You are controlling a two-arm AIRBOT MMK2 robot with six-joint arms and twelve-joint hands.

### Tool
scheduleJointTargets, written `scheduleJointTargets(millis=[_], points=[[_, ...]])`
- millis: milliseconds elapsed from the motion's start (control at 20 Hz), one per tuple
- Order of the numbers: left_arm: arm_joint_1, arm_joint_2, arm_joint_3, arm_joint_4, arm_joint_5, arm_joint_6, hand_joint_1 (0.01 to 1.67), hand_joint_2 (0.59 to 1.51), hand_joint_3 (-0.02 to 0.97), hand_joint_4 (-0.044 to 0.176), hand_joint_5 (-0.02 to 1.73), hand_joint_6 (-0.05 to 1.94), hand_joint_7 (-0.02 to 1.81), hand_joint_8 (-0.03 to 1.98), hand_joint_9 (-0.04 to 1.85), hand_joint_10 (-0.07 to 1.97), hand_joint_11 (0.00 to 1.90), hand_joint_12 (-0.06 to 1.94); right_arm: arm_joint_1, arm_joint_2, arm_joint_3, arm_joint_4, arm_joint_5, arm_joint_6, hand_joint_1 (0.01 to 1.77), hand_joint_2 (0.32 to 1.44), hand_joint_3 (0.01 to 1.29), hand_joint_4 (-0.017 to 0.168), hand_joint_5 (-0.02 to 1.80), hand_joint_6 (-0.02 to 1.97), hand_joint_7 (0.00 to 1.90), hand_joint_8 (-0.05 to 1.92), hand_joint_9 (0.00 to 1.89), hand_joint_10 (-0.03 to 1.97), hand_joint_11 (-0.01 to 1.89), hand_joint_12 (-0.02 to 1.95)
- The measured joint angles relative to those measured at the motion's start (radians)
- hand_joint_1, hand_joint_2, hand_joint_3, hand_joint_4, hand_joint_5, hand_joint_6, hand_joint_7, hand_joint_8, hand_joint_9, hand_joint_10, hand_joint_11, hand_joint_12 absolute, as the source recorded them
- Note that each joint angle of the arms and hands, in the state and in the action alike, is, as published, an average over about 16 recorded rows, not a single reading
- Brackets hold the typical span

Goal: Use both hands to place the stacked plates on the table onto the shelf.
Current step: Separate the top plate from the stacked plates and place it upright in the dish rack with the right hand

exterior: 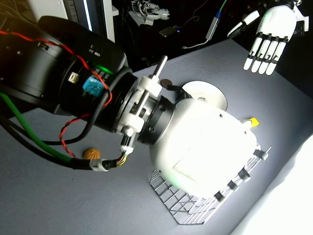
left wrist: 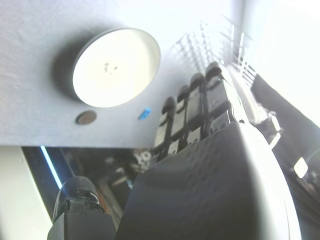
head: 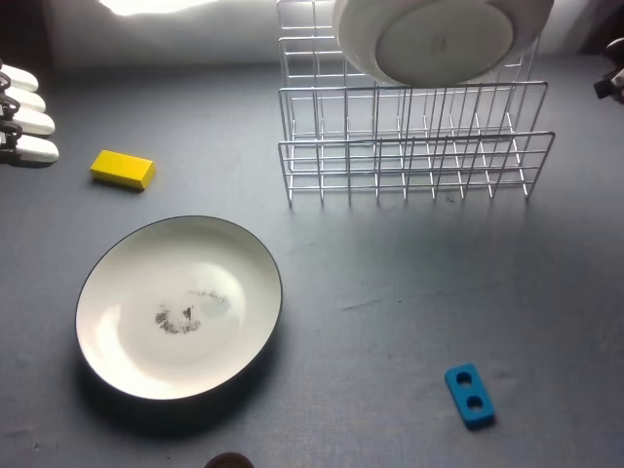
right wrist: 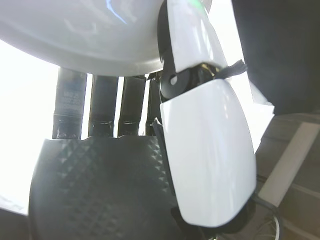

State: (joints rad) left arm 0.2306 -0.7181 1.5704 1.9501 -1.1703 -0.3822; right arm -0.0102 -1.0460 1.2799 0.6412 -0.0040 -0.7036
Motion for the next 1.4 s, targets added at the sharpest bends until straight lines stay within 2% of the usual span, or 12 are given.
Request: scheduleJointTargets(millis=[550,950,1150,1400], points=[[0.0,0.0,-0.009,0.009,-0.005,-0.001,0.02,0.941,0.02,0.004,0.02,0.0,0.02,0.0,0.02,0.0,0.01,-0.01,-0.041,-0.009,0.052,0.089,-0.016,0.003,1.38,1.01,0.02,-0.008,0.9,0.92,1.04,0.89,1.03,0.92,0.92,0.94],[0.006,0.001,-0.046,0.022,-0.009,0.004,0.02,0.943,0.02,0.004,0.02,0.0,0.02,0.0,0.02,0.0,0.01,-0.01,-0.068,-0.034,0.088,0.1,-0.006,0.011,1.38,1.02,0.02,-0.008,0.89,0.92,1.04,0.9,1.03,0.93,0.92,0.96],[0.034,-0.003,-0.074,0.014,0.0,0.014,0.02,0.944,0.02,0.004,0.02,0.01,0.02,0.0,0.02,0.0,0.01,-0.01,-0.082,-0.049,0.099,0.102,0.003,0.014,1.38,1.02,0.02,-0.008,0.88,0.92,1.05,0.88,1.03,0.93,0.92,0.97],[0.108,-0.021,-0.104,-0.026,0.029,0.036,0.02,0.946,0.02,0.004,0.02,0.01,0.01,0.0,0.02,0.0,0.01,-0.01,-0.099,-0.066,0.11,0.104,0.015,0.017,1.38,1.02,0.02,-0.008,0.88,0.92,1.06,0.85,1.04,0.93,0.92,0.97]])
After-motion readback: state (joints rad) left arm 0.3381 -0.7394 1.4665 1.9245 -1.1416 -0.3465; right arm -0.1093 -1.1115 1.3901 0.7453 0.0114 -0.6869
